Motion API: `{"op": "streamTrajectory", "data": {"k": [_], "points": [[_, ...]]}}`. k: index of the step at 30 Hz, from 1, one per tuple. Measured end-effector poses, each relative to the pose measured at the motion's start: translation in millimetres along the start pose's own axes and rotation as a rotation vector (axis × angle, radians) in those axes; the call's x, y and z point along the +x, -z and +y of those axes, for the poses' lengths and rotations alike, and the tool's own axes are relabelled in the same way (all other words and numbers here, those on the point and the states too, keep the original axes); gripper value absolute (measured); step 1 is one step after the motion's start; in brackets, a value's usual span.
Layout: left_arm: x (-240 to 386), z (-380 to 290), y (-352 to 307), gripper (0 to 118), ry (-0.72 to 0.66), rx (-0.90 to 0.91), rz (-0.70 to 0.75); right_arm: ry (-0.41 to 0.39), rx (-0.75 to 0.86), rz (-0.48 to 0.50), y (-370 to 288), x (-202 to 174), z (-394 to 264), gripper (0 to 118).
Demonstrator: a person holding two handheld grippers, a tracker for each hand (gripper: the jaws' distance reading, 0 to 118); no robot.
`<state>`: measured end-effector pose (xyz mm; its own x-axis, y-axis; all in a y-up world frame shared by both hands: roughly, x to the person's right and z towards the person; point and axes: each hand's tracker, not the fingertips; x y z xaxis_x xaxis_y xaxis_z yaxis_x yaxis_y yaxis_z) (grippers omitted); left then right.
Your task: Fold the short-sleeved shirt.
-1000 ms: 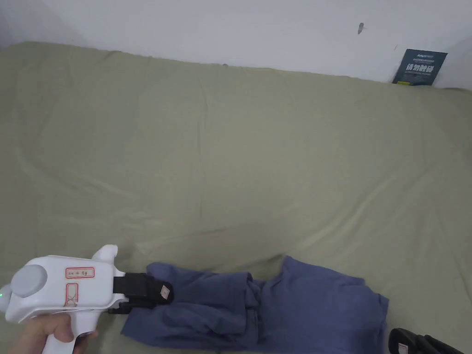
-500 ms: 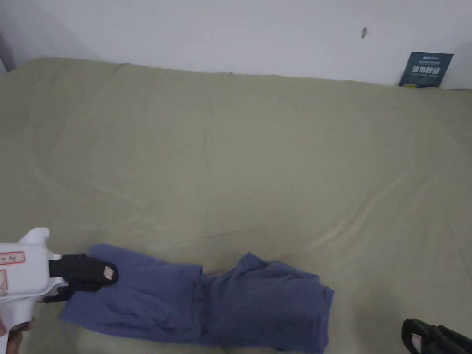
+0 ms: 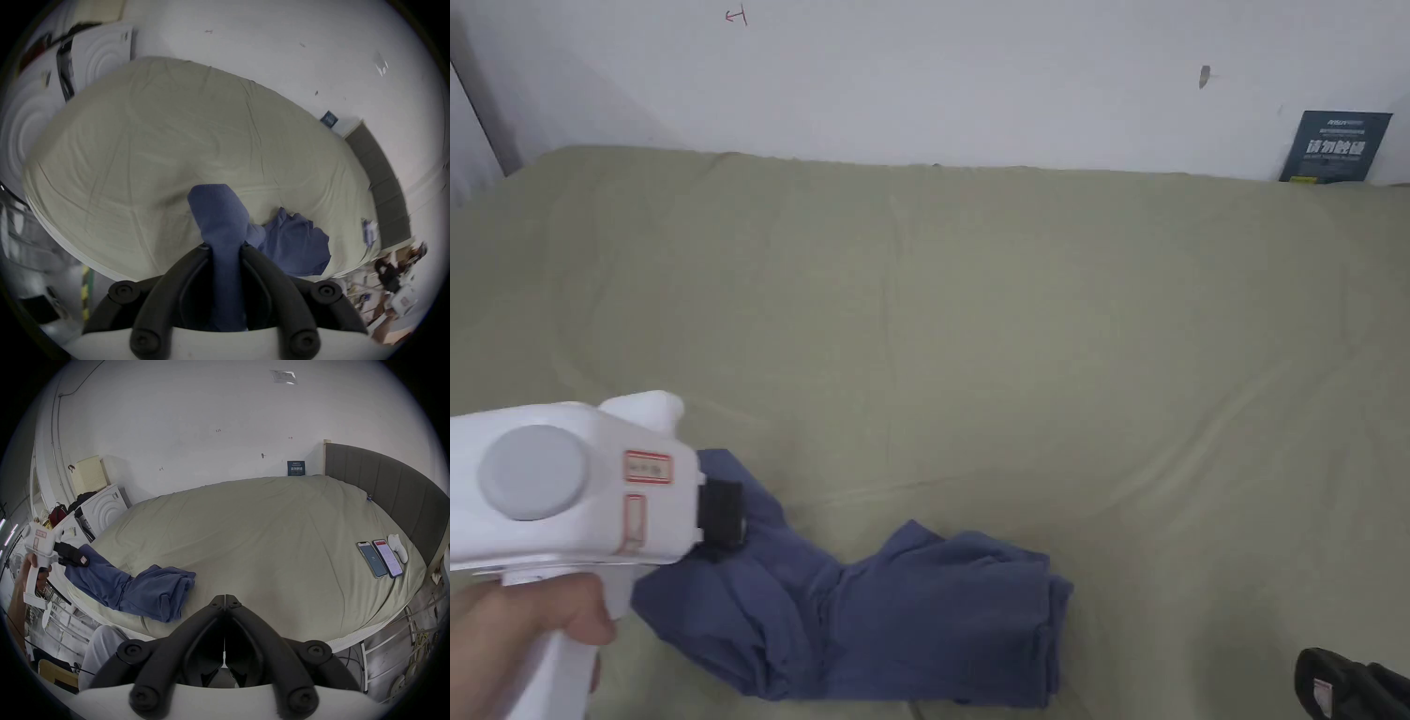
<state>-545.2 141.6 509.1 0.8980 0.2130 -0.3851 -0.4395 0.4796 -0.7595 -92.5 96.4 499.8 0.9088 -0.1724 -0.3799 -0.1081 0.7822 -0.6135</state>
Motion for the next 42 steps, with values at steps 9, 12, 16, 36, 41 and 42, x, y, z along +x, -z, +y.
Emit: {"op": "streamTrajectory", "data": {"k": [9, 12, 16, 36, 41, 42], "points": [[126.9, -25.7, 70.5, 10, 0.261, -0.079, 0.146, 0.038, 0.023, -0.011, -8.5, 14.5, -2.8, 1], [165.5, -39.4, 111.2, 24, 0.330, -0.112, 0.152, 0.057, 0.027, -0.022, -11.4, 20.7, -5.0, 1], [190.9, -52.8, 154.3, 111, 0.278, -0.176, 0.047, 0.087, 0.025, -0.034, -14.6, 27.4, -5.7, 1], [51.1, -33.9, 145.9, 0, -0.129, -0.226, -0.688, 0.070, -0.039, 0.020, 6.0, 6.8, -9.1, 1], [71.0, -59.9, 209.5, 0, -0.186, -0.309, -0.742, 0.070, -0.062, 0.011, 7.2, 9.0, -11.4, 1], [72.9, -61.4, 213.5, 0, -0.203, -0.313, -0.727, 0.071, -0.065, 0.011, 7.1, 10.3, -12.2, 1]]}}
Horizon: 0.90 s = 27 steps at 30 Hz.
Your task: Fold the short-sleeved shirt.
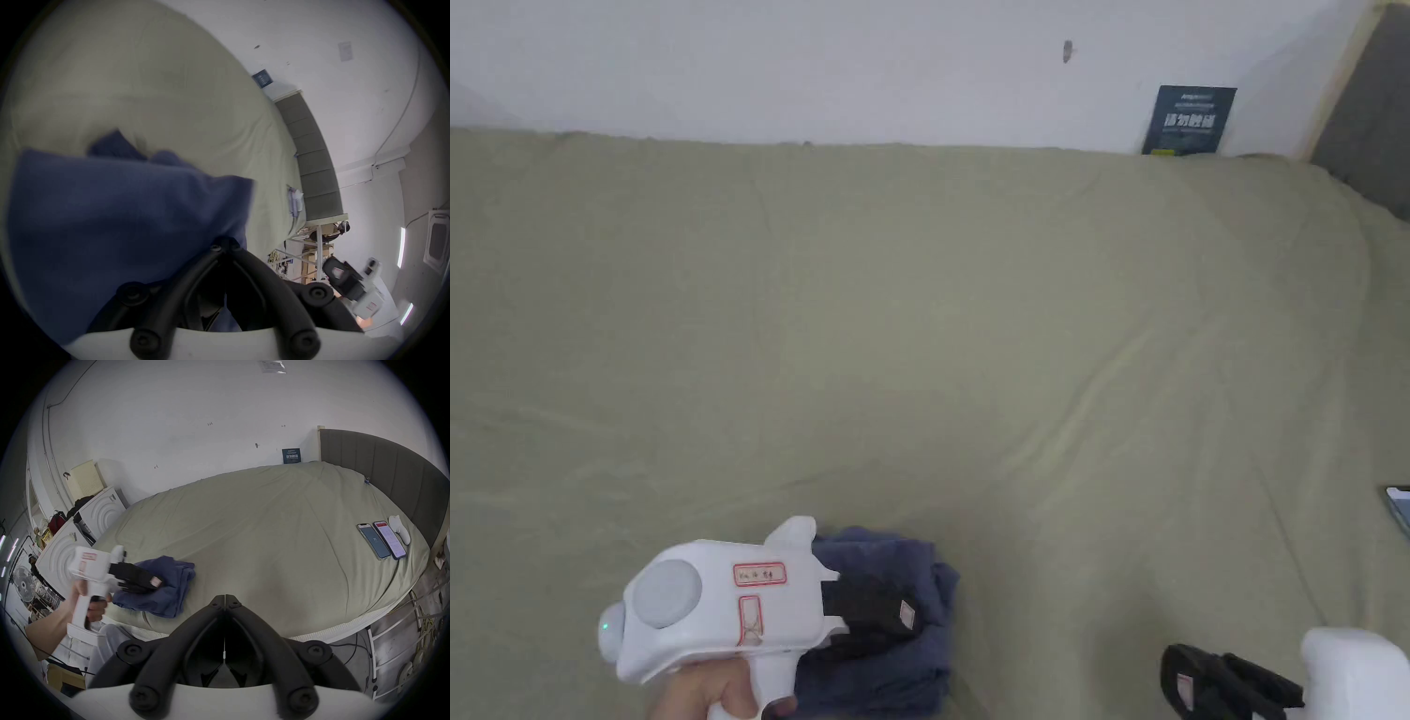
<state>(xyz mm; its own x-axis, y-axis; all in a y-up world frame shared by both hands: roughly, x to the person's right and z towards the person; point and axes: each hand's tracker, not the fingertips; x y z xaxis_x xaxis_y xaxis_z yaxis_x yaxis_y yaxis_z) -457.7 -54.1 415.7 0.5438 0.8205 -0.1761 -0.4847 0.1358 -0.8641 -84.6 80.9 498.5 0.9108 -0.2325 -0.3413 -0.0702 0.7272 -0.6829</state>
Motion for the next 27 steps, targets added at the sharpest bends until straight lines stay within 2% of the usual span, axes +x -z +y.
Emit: {"op": "streamTrajectory", "data": {"k": [5, 8, 10, 14, 18, 21, 24, 25, 27], "points": [[11.8, 3.7, -15.7, 0, 0.059, 0.017, 0.019, -0.012, -0.027, -0.001, 9.3, 0.6, 2.0, 1], [29.0, 2.5, -51.0, 0, 0.146, 0.052, 0.078, -0.029, -0.024, 0.051, 19.1, -12.9, 13.1, 1], [36.2, -0.3, -85.0, 0, 0.197, 0.111, 0.117, -0.036, -0.035, 0.141, 34.4, -30.1, 25.3, 1], [31.5, -8.3, -151.2, 0, 0.227, 0.192, 0.256, 0.016, -0.156, 0.436, 98.6, -66.3, 43.6, 1], [-0.5, -9.8, -192.5, 0, 0.209, 0.259, 0.425, 0.159, -0.342, 0.680, 179.8, -84.5, 41.9, 1], [-33.0, -5.8, -203.6, 0, 0.132, 0.258, 0.409, 0.269, -0.448, 0.770, 224.6, -76.2, 30.7, 1], [-58.1, -1.4, -204.1, 0, 0.057, 0.230, 0.309, 0.383, -0.495, 0.739, 254.5, -48.5, 10.1, 1], [-63.4, 0.7, -200.8, 0, 0.053, 0.221, 0.277, 0.442, -0.512, 0.758, 261.7, -37.4, 2.2, 1], [-69.9, 5.3, -192.6, 0, 0.036, 0.193, 0.221, 0.596, -0.503, 0.867, 268.5, -20.7, -9.1, 1]]}}
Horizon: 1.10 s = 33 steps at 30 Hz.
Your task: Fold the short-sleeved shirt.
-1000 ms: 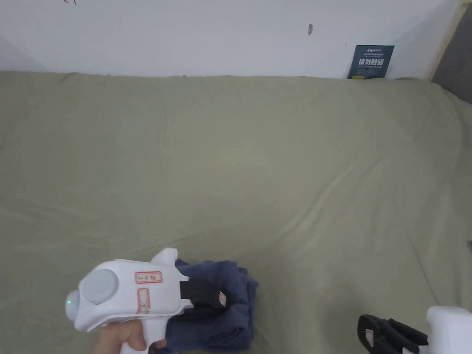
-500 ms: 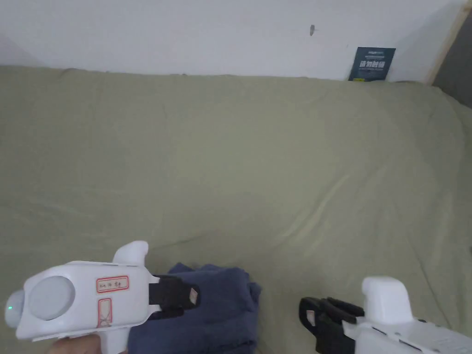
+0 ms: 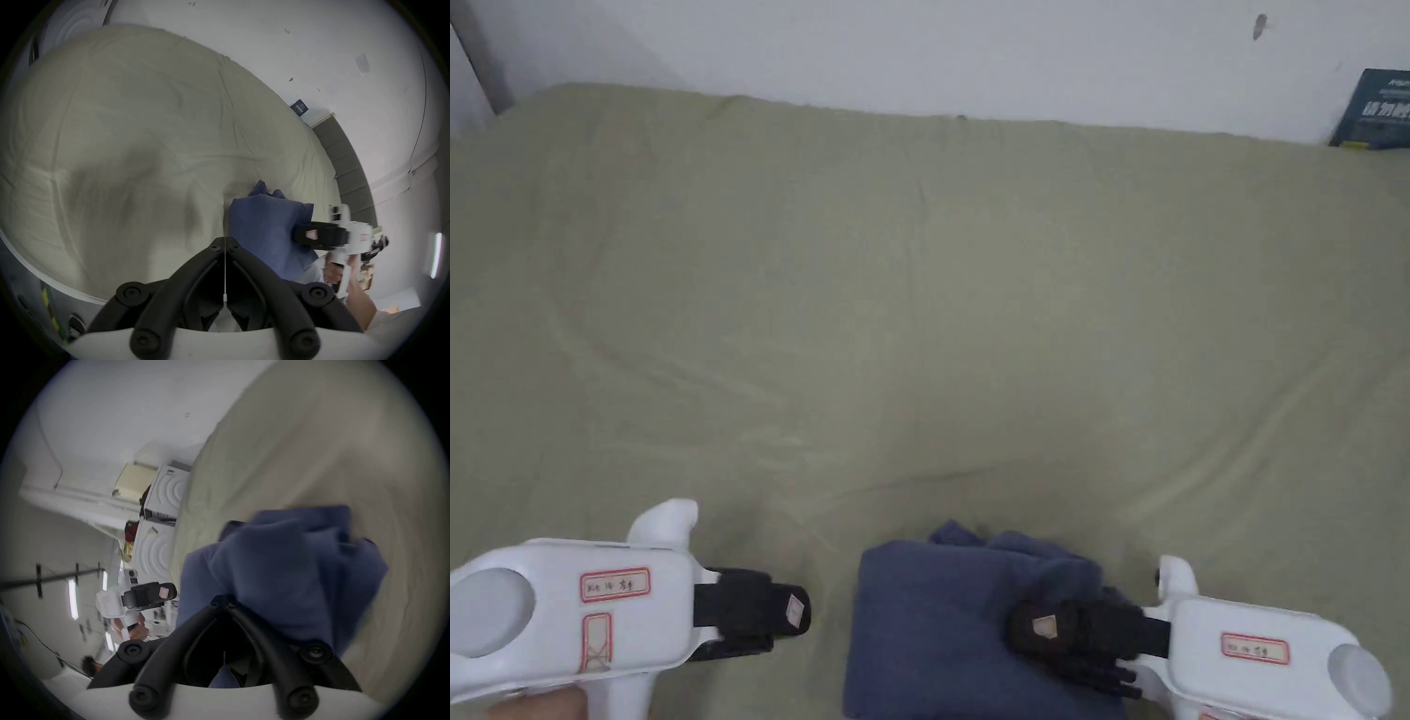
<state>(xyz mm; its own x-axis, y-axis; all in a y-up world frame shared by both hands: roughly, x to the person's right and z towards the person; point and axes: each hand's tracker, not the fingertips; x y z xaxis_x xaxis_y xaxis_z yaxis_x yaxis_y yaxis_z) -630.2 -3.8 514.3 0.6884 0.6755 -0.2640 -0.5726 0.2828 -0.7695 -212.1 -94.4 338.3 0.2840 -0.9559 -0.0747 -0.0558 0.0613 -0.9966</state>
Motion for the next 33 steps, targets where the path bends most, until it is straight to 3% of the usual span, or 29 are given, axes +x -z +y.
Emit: {"op": "streamTrajectory", "data": {"k": [1, 2, 3, 4, 5, 7, 10, 13, 15, 16, 17, 18, 20, 23, 27, 33], "points": [[-1.3, 1.4, 4.7, 0, 0.003, -0.010, -0.037, 0.015, 0.020, 0.003, -2.4, 1.4, -2.6, 1], [-1.6, 2.7, 9.0, 9, 0.010, -0.016, -0.075, 0.011, 0.028, 0.000, -3.3, 1.5, -2.6, 1], [-1.7, 5.4, 14.3, 38, -0.009, -0.044, -0.137, 0.000, 0.021, -0.003, -3.6, 1.6, -2.4, 1], [-1.5, 7.9, 19.5, 84, -0.027, -0.080, -0.192, -0.003, 0.019, -0.007, -3.0, 0.2, -2.4, 1], [-2.2, 10.0, 26.2, 84, -0.017, -0.109, -0.234, -0.012, 0.019, -0.013, -1.2, -4.6, -4.5, 1], [-2.5, 9.8, 45.2, 118, 0.003, -0.185, -0.236, -0.019, 0.015, -0.018, -2.3, -5.2, -3.7, 1], [-5.8, 8.7, 67.4, 112, -0.001, -0.161, -0.240, -0.016, 0.015, -0.019, -3.1, -5.7, -4.1, 1], [5.3, 6.0, 92.4, 110, -0.014, -0.156, -0.400, -0.013, 0.011, -0.020, -2.2, -5.4, -3.5, 1], [11.4, 3.9, 107.1, 99, -0.011, -0.171, -0.439, -0.005, 0.012, -0.016, -1.8, -4.7, -3.1, 1], [4.3, 5.9, 109.3, 72, 0.016, -0.161, -0.388, -0.004, 0.012, -0.016, -1.9, -4.6, -3.0, 1], [0.7, 6.3, 108.8, 35, 0.040, -0.134, -0.332, -0.005, 0.012, -0.016, -3.1, -4.0, -2.4, 1], [-6.8, 6.9, 110.5, 30, 0.045, -0.127, -0.271, -0.005, 0.015, -0.016, -4.2, -4.3, -2.3, 1], [-17.9, 6.7, 108.0, 30, -0.044, -0.150, -0.409, -0.024, 0.013, -0.041, -6.5, -9.4, -2.8, 1], [-4.7, 10.5, 103.1, 30, 0.050, -0.137, -0.323, -0.086, 0.008, -0.099, -12.0, -22.3, -4.1, 1], [-5.9, 25.2, 80.4, 30, 0.032, -0.148, -0.345, -0.173, 0.026, -0.145, -24.9, -45.5, -9.0, 1], [-55.2, 82.7, -13.2, 30, 0.090, -0.092, -0.175, -0.250, 0.037, -0.174, -37.4, -71.0, -13.5, 1]]}}
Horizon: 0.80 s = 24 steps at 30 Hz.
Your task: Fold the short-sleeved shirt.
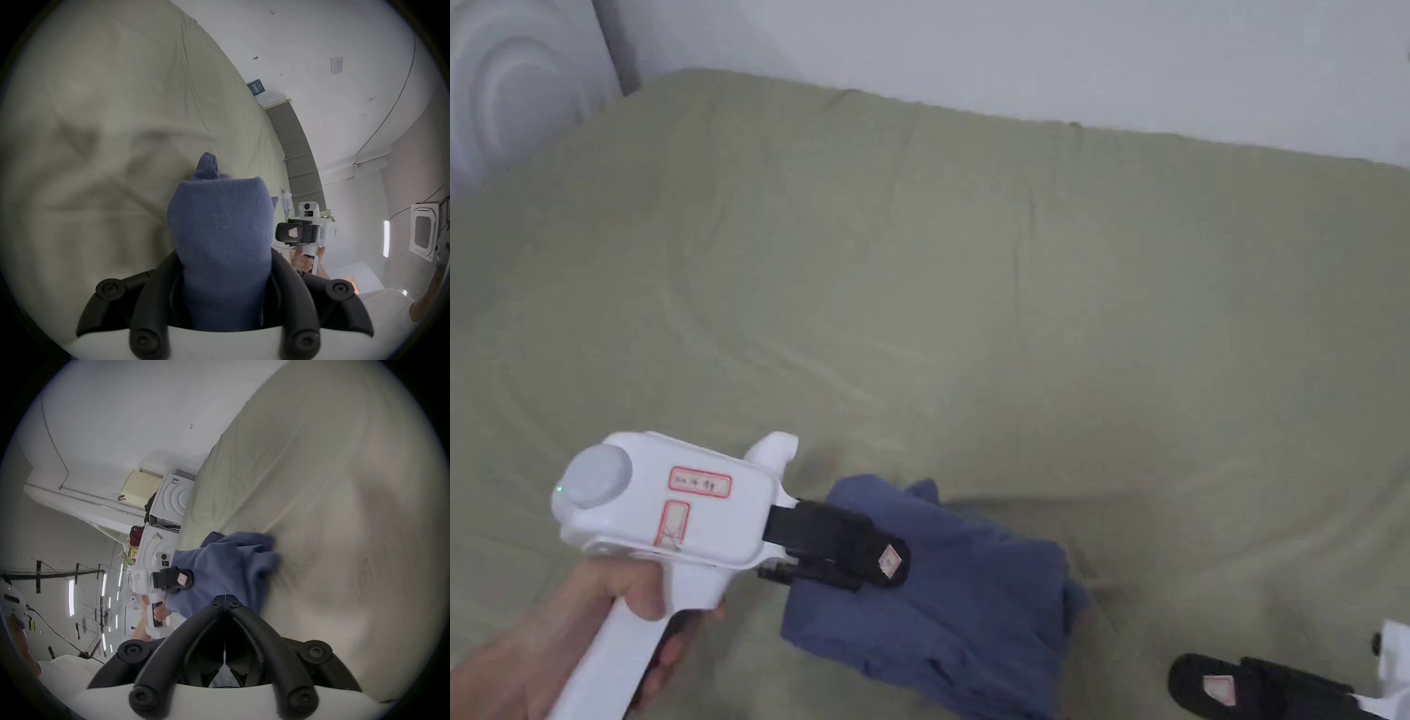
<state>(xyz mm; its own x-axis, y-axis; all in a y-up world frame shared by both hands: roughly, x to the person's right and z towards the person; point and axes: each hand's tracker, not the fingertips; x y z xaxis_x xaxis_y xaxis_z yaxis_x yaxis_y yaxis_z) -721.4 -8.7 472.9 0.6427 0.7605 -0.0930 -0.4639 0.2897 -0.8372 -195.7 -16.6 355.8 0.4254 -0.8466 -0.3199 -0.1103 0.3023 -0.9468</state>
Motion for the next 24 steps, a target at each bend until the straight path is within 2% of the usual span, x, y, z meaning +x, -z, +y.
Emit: {"op": "streamTrajectory", "data": {"k": [3, 7, 12, 16, 17, 18, 19, 20, 21, 22, 24], "points": [[-25.8, 21.1, -65.6, 30, -0.036, 0.016, 0.108, -0.015, 0.019, -0.002, -1.0, -8.8, 0.8, 1], [-73.5, 51.1, -130.2, 30, -0.073, 0.021, 0.162, -0.033, 0.039, -0.013, 4.2, -26.0, 1.0, 1], [-128.6, 77.7, -166.0, 30, -0.145, -0.017, 0.138, -0.017, 0.050, -0.034, 9.0, -28.7, 6.4, 1], [-152.9, 85.8, -170.0, 31, -0.161, 0.002, 0.127, -0.018, 0.033, -0.047, 16.8, -27.7, 7.4, 1], [-154.5, 87.3, -169.4, 35, -0.169, 0.002, 0.132, -0.007, 0.027, -0.047, 18.9, -25.9, 8.0, 1], [-154.3, 88.4, -168.9, 52, -0.163, 0.007, 0.134, 0.001, 0.026, -0.052, 20.8, -24.9, 8.0, 1], [-154.9, 89.2, -171.7, 97, -0.148, 0.011, 0.166, 0.003, 0.024, -0.054, 21.6, -24.4, 7.8, 1], [-154.6, 91.0, -173.8, 118, -0.132, 0.049, 0.194, 0.003, 0.023, -0.055, 21.0, -24.7, 8.0, 1], [-152.9, 92.6, -176.1, 117, -0.136, 0.075, 0.199, 0.000, 0.025, -0.056, 20.3, -25.3, 7.8, 1], [-145.7, 90.3, -187.6, 118, -0.222, 0.122, 0.216, -0.001, 0.028, -0.055, 18.8, -27.1, 7.2, 1], [-130.1, 85.4, -196.7, 118, -0.191, 0.131, 0.208, -0.019, 0.037, -0.040, 13.0, -31.8, 6.3, 1]]}}
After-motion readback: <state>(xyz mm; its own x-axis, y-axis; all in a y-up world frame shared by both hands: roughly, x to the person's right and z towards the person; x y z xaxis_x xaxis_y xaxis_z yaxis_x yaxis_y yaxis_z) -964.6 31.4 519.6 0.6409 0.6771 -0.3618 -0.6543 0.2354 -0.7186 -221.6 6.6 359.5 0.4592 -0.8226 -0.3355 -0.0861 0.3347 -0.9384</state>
